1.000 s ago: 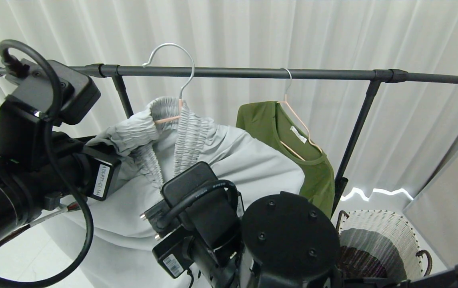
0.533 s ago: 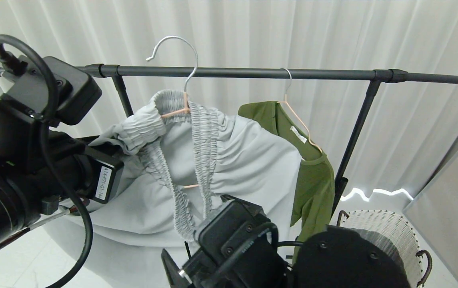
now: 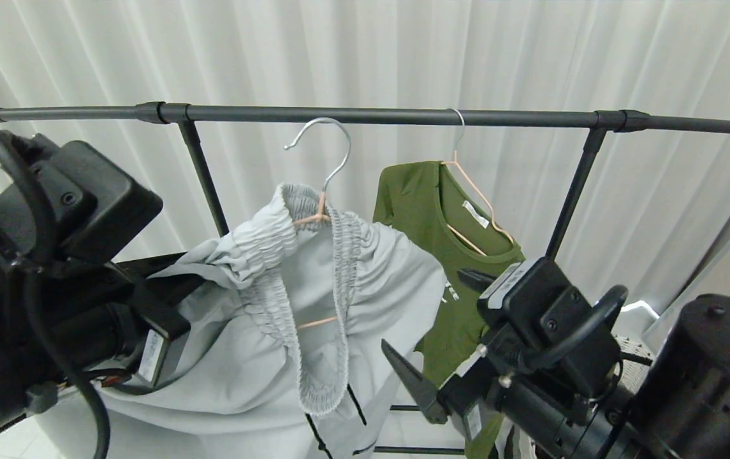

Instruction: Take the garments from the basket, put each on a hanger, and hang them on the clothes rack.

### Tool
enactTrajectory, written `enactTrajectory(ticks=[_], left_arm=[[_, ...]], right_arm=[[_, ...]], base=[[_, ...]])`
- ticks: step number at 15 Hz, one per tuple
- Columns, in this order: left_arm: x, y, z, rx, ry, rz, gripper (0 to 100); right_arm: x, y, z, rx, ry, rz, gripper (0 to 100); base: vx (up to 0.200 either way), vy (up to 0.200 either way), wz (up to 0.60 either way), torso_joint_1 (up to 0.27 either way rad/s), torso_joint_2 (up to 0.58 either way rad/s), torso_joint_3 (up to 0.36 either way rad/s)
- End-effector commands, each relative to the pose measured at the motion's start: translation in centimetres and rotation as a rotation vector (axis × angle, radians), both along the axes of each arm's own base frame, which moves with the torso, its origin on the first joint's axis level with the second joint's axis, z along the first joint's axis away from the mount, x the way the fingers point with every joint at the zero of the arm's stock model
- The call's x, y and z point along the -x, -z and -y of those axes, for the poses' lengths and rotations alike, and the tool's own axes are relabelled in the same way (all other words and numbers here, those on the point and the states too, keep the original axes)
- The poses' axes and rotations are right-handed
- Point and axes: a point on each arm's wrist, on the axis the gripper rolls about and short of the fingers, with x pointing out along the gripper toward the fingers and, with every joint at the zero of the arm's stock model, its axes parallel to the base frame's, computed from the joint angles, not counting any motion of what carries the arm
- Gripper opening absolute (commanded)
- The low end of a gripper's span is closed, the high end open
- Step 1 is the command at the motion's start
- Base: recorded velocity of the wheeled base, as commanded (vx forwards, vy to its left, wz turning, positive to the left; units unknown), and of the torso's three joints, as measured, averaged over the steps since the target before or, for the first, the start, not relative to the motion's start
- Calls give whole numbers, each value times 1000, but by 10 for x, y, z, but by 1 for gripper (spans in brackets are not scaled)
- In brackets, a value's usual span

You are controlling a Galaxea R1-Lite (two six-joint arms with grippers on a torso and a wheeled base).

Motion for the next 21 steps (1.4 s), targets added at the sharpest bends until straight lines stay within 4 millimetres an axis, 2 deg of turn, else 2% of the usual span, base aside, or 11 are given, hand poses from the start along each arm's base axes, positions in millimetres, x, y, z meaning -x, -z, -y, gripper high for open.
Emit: enactTrajectory(ticks=[1, 5, 7, 9, 11, 14, 18, 21], left_arm=[[16, 0, -12, -11, 75, 39, 0], [19, 4, -12, 7, 176, 109, 0], [19, 7, -11, 39, 244, 145, 0], [19, 11, -12, -1, 280, 160, 0], [18, 9, -11, -3, 304, 169, 0], [18, 5, -10, 3, 338, 183, 0], [20, 1, -10, -16, 360, 212, 0], [18, -1, -9, -12, 364, 217, 0]], right_arm=[[-8, -19, 14, -39, 31, 29, 100], [-10, -40, 19, -5, -87, 17, 100], [-18, -52, 28, 29, -158, -6, 100], [-26, -66, 33, 54, -192, -1, 100], [-26, -72, 33, 79, -265, -26, 100], [-24, -65, 30, 128, -368, -80, 100], [-41, -55, 32, 148, -366, -127, 100], [-42, -51, 32, 147, -410, -186, 100]], base=[[0, 0, 0, 0, 0, 0], [0, 0, 0, 0, 0, 0], [0, 0, 0, 0, 0, 0], [0, 0, 0, 0, 0, 0], [0, 0, 0, 0, 0, 0], [0, 0, 0, 0, 0, 0], [0, 0, 0, 0, 0, 0], [0, 0, 0, 0, 0, 0]])
